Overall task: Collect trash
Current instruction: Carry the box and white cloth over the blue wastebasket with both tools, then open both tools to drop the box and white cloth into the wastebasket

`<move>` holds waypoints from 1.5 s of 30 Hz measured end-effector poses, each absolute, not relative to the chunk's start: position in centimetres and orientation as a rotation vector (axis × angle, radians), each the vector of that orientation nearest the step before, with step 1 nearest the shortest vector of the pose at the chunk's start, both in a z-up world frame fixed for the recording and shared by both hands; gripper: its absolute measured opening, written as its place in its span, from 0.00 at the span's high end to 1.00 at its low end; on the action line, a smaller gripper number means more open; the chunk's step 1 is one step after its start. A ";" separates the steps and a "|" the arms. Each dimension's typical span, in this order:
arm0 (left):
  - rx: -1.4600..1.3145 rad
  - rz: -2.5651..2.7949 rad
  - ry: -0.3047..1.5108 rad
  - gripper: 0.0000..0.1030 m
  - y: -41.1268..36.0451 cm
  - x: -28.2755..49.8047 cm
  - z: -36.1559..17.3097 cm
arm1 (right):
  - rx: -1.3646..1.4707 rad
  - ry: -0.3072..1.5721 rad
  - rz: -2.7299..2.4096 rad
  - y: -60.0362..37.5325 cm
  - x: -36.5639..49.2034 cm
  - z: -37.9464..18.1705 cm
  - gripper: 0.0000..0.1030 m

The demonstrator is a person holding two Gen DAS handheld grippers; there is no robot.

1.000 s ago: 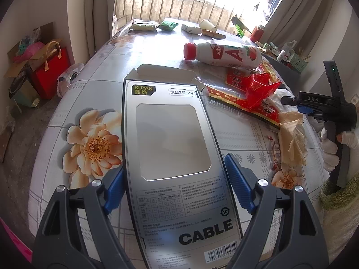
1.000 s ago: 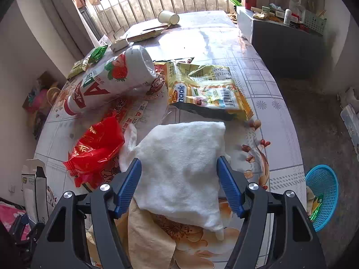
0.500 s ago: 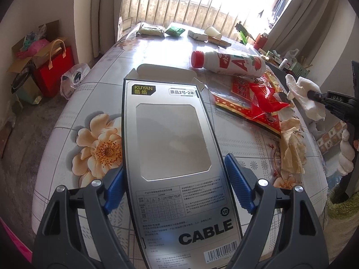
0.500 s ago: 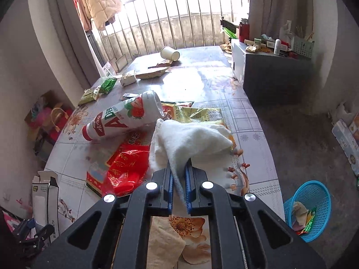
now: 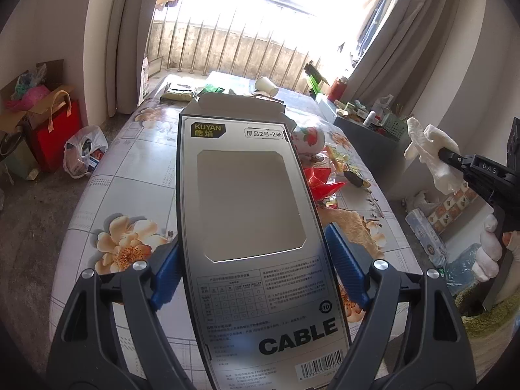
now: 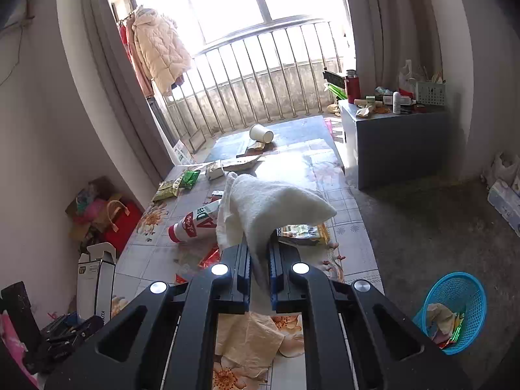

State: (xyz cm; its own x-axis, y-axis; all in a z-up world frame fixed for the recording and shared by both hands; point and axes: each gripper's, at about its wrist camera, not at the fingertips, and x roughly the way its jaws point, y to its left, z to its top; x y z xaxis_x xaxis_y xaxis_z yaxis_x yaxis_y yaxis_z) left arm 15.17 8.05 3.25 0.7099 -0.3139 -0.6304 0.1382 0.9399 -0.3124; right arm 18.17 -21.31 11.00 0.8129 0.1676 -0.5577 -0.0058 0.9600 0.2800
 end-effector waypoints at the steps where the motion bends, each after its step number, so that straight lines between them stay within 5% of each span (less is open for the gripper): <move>1: -0.248 -0.275 0.735 0.25 7.4 15.2 3.7 | 0.282 0.608 0.085 -21.8 17.5 11.1 0.91; 12: -0.206 -0.643 0.723 0.25 -4.5 17.8 8.9 | 0.449 0.534 -0.118 -31.6 8.8 10.5 0.91; 21: -0.073 -0.959 0.913 0.25 -22.4 21.9 9.4 | 0.772 0.542 -0.304 -44.8 2.7 4.5 0.91; 30: 0.062 -0.995 1.334 0.25 -42.8 26.5 -2.6 | 1.106 0.663 -0.444 -56.3 2.3 -8.4 0.91; 41: 0.153 -0.862 1.525 0.23 -56.6 29.7 -17.8 | 1.364 0.770 -0.509 -66.6 6.3 -22.9 0.86; 42: 0.132 -0.850 1.530 0.20 -57.0 30.0 -18.4 | 1.366 0.777 -0.487 -67.2 6.8 -23.9 0.84; 44: 0.089 -0.830 1.528 0.19 -57.6 30.4 -19.2 | 1.350 0.819 -0.497 -68.1 7.9 -25.7 0.56; 45: 0.079 -0.827 1.527 0.18 -57.7 30.5 -19.4 | 1.346 0.832 -0.509 -68.3 8.1 -26.4 0.55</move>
